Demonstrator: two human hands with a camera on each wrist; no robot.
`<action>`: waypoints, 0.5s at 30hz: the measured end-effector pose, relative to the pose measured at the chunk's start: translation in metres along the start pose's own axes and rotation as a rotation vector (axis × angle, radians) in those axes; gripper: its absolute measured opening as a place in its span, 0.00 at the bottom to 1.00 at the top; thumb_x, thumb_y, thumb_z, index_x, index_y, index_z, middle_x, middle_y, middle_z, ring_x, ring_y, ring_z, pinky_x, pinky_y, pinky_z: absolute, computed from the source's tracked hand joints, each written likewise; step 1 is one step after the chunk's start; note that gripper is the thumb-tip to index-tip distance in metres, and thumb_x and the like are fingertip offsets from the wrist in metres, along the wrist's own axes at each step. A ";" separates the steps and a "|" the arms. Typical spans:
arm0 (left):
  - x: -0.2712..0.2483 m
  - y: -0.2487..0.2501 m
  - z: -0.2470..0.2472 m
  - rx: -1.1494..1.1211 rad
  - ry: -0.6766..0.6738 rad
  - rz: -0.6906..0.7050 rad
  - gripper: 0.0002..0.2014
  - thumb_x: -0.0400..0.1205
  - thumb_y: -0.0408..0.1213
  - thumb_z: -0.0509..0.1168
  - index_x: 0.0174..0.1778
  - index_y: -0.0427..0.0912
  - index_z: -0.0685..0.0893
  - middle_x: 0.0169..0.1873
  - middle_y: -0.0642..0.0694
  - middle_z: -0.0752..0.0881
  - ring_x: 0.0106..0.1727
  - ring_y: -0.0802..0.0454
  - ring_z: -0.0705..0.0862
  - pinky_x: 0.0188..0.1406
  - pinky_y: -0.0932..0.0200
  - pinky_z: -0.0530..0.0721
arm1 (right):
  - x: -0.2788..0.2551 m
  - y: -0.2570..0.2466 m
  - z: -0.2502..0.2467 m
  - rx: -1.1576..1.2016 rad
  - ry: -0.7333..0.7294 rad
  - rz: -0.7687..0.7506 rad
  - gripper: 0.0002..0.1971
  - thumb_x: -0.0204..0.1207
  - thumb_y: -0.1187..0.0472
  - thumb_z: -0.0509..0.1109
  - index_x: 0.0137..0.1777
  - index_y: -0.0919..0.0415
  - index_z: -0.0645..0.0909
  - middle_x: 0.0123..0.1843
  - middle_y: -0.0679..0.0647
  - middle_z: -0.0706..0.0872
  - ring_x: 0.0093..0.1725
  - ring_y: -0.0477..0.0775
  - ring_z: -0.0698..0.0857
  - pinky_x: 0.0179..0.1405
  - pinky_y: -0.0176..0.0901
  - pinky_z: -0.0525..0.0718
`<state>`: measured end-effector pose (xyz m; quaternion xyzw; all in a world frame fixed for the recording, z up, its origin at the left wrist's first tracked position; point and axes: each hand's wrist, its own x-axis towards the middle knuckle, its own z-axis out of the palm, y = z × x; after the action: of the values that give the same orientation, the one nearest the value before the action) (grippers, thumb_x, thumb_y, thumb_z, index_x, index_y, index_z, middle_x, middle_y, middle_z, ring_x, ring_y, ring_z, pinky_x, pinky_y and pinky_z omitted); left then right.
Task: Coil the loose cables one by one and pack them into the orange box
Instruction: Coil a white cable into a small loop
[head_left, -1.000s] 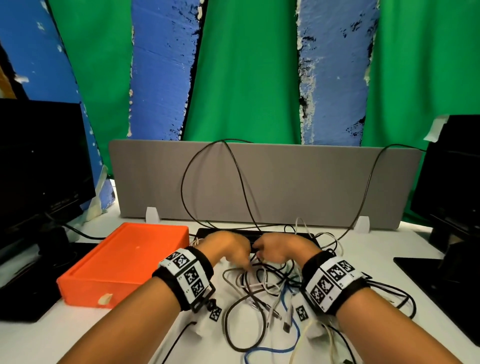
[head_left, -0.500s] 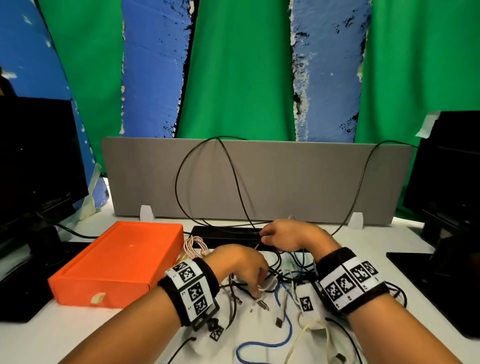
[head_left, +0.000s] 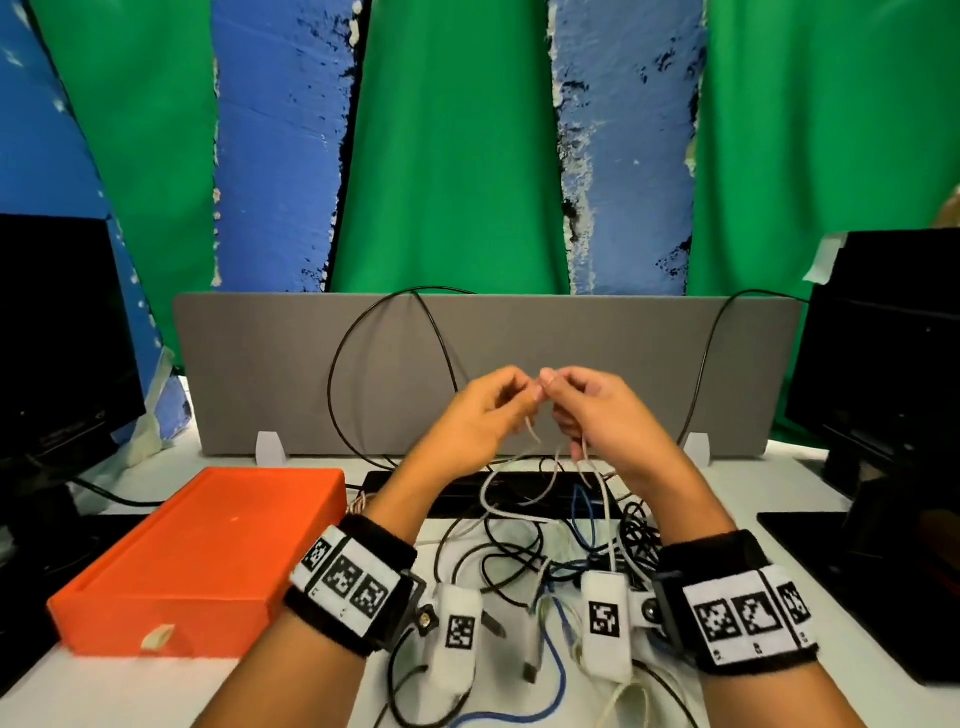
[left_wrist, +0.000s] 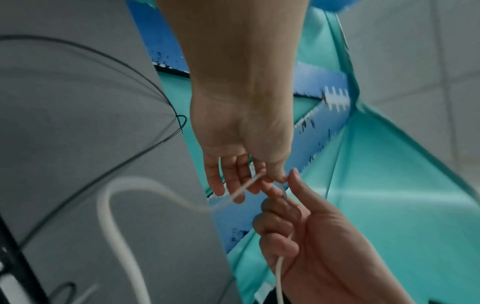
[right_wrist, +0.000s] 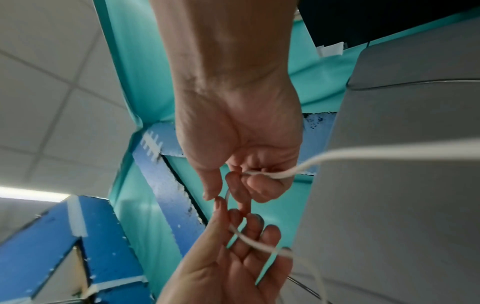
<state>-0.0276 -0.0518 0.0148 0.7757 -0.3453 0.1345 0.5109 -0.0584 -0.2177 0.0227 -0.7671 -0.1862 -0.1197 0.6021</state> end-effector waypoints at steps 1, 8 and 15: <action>-0.001 0.004 0.003 -0.079 0.058 0.003 0.13 0.89 0.39 0.60 0.47 0.31 0.80 0.36 0.44 0.83 0.39 0.49 0.81 0.46 0.48 0.83 | -0.003 -0.009 0.000 0.021 -0.011 -0.019 0.12 0.85 0.49 0.67 0.47 0.55 0.86 0.24 0.42 0.73 0.25 0.43 0.68 0.21 0.39 0.70; -0.001 0.025 0.002 -0.379 0.144 -0.079 0.15 0.87 0.45 0.61 0.40 0.39 0.78 0.21 0.51 0.68 0.22 0.55 0.65 0.22 0.60 0.67 | -0.010 -0.030 -0.004 -0.201 0.308 -0.245 0.11 0.81 0.53 0.74 0.41 0.60 0.86 0.24 0.45 0.72 0.26 0.42 0.67 0.26 0.38 0.66; -0.019 0.029 -0.036 -0.110 -0.010 -0.196 0.14 0.86 0.46 0.63 0.40 0.40 0.82 0.25 0.48 0.79 0.28 0.52 0.78 0.37 0.59 0.81 | -0.009 -0.030 -0.026 -0.212 0.652 -0.160 0.09 0.87 0.52 0.64 0.48 0.52 0.81 0.33 0.46 0.81 0.31 0.45 0.75 0.33 0.46 0.74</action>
<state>-0.0552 -0.0194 0.0403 0.7773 -0.2770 0.0607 0.5616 -0.0783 -0.2380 0.0516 -0.7298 -0.0304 -0.4237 0.5356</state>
